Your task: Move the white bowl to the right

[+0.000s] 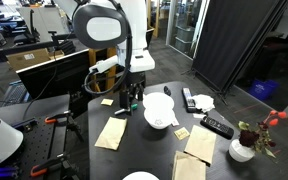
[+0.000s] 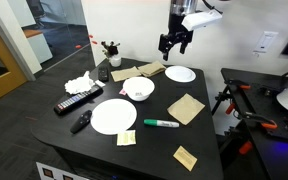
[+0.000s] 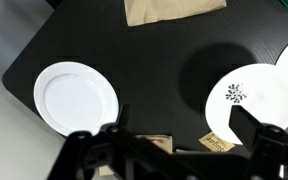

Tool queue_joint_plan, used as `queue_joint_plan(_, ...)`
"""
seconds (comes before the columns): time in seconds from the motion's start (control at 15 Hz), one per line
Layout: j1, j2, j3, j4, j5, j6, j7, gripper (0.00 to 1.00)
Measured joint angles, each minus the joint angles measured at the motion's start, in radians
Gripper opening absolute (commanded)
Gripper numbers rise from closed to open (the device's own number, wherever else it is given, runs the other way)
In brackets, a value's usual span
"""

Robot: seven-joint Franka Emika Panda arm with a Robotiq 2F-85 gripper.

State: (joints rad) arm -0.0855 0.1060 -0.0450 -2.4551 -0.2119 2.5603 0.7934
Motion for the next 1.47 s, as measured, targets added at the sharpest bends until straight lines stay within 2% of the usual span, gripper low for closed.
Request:
queue_joint_plan(0.73,0.005,0.168,-0.028,0.064,0.192,0.121,-0.032,1.00)
queue_joint_plan(1.13,0.006,0.255,-0.030,0.086,0.325,0.257,-0.132,1.00)
queue_joint_plan(1.47,0.005,0.319,-0.016,0.108,0.434,0.325,-0.241,1.00)
